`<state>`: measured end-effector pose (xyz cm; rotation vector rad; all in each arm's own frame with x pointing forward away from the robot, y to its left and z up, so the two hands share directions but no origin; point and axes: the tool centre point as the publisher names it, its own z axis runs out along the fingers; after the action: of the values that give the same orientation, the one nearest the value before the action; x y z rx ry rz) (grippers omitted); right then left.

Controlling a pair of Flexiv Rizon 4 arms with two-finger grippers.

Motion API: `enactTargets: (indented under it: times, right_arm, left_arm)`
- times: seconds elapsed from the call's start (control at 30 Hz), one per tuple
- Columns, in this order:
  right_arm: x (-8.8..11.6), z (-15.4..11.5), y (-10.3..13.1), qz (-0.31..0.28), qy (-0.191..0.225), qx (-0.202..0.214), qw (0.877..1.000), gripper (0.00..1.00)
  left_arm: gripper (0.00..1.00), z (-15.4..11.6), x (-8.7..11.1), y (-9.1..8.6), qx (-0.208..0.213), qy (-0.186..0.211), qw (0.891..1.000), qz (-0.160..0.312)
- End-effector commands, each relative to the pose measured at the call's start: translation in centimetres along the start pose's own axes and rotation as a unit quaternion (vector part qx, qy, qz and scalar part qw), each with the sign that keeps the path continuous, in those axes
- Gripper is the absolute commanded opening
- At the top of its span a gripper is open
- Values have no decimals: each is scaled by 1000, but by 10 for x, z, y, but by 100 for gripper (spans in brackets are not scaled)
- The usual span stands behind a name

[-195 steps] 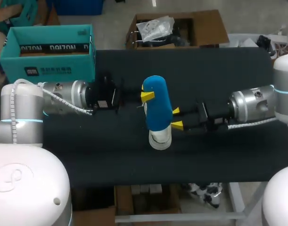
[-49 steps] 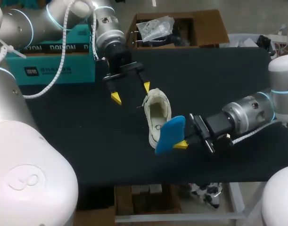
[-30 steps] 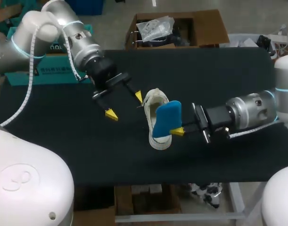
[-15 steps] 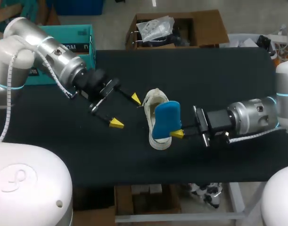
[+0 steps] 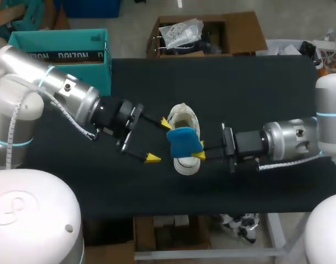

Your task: Open the shoe tongue, take the insole out of the shoe, put the insole back into the shoe, and pack the shoe into the shoebox

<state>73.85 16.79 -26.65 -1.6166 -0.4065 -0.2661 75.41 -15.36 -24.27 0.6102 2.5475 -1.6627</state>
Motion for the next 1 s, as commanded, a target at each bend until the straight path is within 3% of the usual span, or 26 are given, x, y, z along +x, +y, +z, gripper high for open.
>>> enactTargets:
  times: [0.03, 0.3, 0.63, 0.77, 0.9, 1.0]
  right_arm:
    - [2, 3, 4, -18, 13, -6, 1000, 0]
    - [14, -10, 29, -39, 24, 0, 999, 0]
    - [32, -13, 53, -37, 24, 4, 999, 0]
    - [36, -10, 58, -33, 26, -2, 999, 0]
    - [37, -12, 61, -34, 25, 4, 999, 0]
    - [37, -12, 61, -36, 27, 6, 999, 0]
  left_arm:
    - [100, 7, -1, 7, -5, -147, 989, 0]
    - [100, 11, -13, 31, -24, -146, 989, -12]
    - [100, 18, -23, 46, -24, -129, 991, -2]
    - [85, 25, -28, 51, -26, -124, 992, 3]
    - [78, 33, -35, 58, -34, -124, 992, 9]
    - [68, 39, -42, 62, -34, -124, 992, 9]
